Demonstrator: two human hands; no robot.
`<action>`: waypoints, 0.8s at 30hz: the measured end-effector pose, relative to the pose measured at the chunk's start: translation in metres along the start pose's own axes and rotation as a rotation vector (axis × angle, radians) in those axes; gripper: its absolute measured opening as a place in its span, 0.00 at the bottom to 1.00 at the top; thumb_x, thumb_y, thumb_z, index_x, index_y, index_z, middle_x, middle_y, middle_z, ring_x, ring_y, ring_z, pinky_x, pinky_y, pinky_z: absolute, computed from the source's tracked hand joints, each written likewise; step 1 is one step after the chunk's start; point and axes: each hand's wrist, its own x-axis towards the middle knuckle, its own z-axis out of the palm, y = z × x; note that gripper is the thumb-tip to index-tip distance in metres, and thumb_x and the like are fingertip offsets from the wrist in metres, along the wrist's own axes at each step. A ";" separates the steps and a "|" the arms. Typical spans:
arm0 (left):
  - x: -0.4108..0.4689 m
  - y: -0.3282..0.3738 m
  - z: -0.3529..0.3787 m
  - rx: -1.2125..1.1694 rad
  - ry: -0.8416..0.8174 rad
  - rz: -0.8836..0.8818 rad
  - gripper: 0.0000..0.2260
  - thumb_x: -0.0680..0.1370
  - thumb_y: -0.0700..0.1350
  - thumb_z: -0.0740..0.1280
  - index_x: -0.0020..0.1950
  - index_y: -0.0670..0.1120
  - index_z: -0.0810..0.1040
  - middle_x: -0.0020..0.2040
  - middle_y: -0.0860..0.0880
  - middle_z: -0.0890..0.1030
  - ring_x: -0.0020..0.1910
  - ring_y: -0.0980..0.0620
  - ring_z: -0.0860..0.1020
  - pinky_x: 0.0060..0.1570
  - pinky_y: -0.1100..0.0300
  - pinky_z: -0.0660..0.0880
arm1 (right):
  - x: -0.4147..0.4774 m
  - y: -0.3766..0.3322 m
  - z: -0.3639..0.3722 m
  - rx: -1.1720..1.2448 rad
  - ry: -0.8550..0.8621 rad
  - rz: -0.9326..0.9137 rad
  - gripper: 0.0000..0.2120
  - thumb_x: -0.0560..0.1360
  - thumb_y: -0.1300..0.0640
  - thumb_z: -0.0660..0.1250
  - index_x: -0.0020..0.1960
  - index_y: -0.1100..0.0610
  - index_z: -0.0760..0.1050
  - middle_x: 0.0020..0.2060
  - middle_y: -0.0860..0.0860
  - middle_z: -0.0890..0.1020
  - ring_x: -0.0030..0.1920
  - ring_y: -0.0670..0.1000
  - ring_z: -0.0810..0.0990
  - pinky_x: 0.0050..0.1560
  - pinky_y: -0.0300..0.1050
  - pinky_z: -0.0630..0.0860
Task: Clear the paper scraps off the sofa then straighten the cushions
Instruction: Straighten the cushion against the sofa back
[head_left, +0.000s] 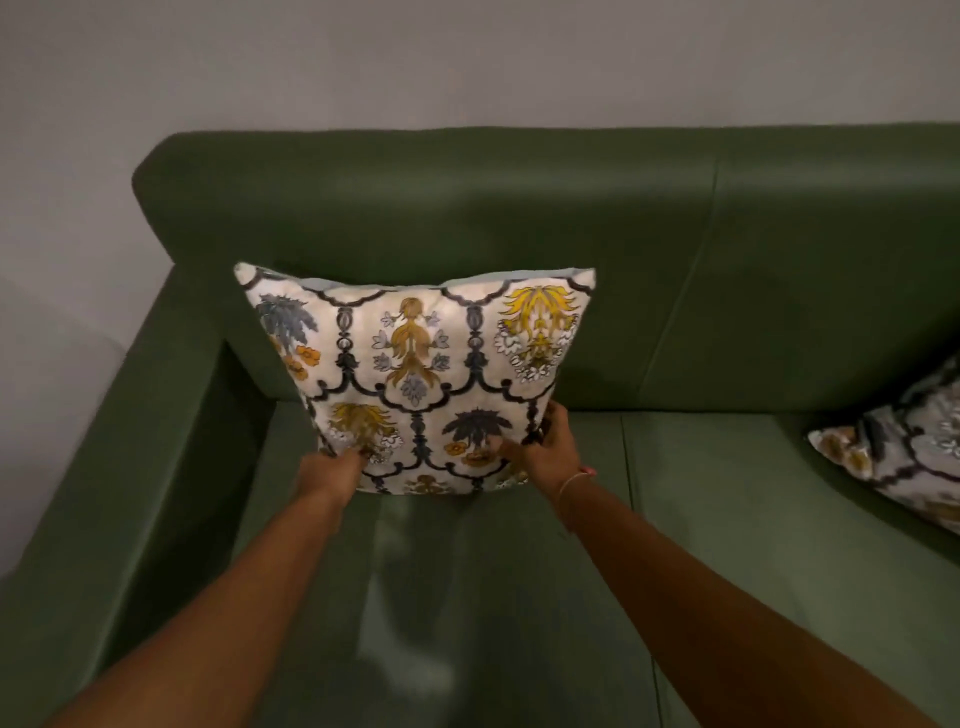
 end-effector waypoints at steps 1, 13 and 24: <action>-0.006 -0.006 0.004 0.022 -0.061 -0.050 0.20 0.72 0.43 0.68 0.64 0.45 0.73 0.63 0.42 0.76 0.61 0.39 0.74 0.62 0.44 0.72 | -0.004 0.004 -0.002 -0.036 -0.018 0.002 0.42 0.62 0.62 0.81 0.70 0.54 0.63 0.63 0.52 0.76 0.62 0.52 0.77 0.54 0.45 0.78; -0.160 0.036 0.250 0.407 -0.609 0.439 0.22 0.70 0.41 0.71 0.65 0.44 0.76 0.58 0.47 0.82 0.59 0.49 0.79 0.60 0.59 0.72 | -0.079 -0.011 -0.254 0.061 0.520 0.085 0.33 0.70 0.64 0.74 0.71 0.56 0.65 0.67 0.60 0.73 0.64 0.54 0.71 0.66 0.54 0.71; -0.273 0.141 0.508 0.555 -0.635 0.602 0.37 0.65 0.40 0.72 0.73 0.47 0.65 0.69 0.45 0.75 0.68 0.46 0.73 0.68 0.53 0.70 | -0.120 -0.031 -0.530 0.109 1.113 -0.013 0.44 0.63 0.56 0.79 0.73 0.52 0.59 0.71 0.56 0.70 0.69 0.55 0.70 0.71 0.56 0.67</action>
